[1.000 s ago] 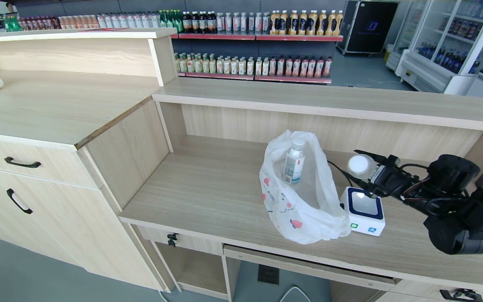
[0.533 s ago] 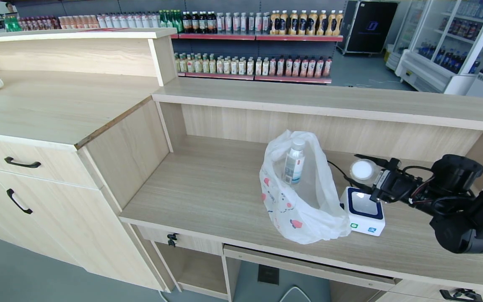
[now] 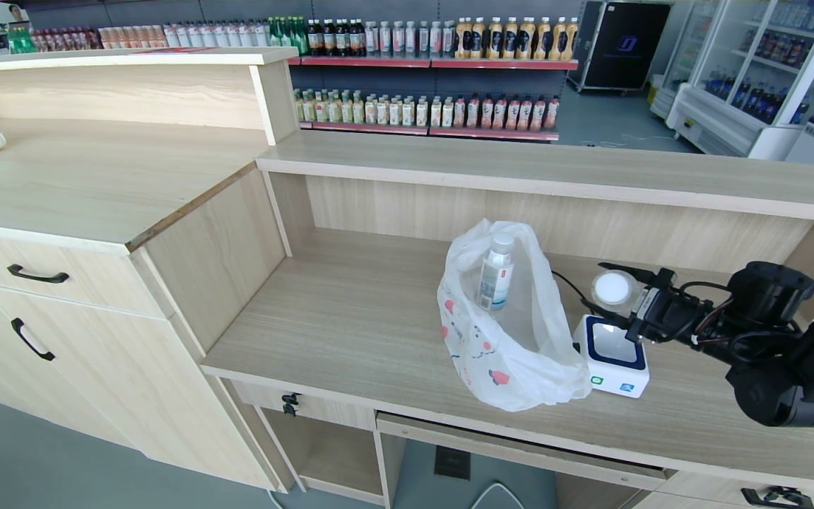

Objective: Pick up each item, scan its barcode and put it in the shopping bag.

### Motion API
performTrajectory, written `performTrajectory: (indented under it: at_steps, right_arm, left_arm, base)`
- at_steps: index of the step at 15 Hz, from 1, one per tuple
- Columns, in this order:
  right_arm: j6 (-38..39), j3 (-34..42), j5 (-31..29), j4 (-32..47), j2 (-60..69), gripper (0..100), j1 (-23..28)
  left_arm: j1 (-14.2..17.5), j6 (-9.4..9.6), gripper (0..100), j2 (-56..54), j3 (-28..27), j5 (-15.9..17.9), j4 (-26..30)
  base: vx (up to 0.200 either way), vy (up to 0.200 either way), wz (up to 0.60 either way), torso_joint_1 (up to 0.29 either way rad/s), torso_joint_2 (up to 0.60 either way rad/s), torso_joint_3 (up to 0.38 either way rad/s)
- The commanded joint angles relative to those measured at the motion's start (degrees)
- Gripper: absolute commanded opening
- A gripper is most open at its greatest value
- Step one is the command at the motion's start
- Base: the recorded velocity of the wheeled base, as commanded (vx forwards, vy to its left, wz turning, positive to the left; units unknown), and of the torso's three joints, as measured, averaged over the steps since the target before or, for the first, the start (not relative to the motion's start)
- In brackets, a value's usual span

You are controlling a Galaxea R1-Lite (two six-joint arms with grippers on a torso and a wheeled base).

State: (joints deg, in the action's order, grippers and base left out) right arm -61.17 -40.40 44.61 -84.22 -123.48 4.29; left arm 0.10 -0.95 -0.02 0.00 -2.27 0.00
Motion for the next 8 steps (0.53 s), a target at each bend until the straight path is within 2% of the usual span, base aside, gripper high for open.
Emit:
performTrajectory:
  at_steps: [1, 8]
  right_arm:
    - [0.0, -0.21, 0.13, 0.03, -0.8, 0, -0.42]
    - [0.09, -0.38, 0.13, 0.38, -1.59, 0, -1.48]
  left_arm:
    - [-0.01, -0.02, 100, 0.02, 0.0, -0.02, 0.0]
    - [-0.01, -0.02, 100, 0.02, 0.0, -0.02, 0.0]
  base:
    - [0.0, 0.0, 0.0, 0.0, 0.0, 0.0]
    - [0.0, 0.0, 0.0, 0.0, 0.0, 0.0]
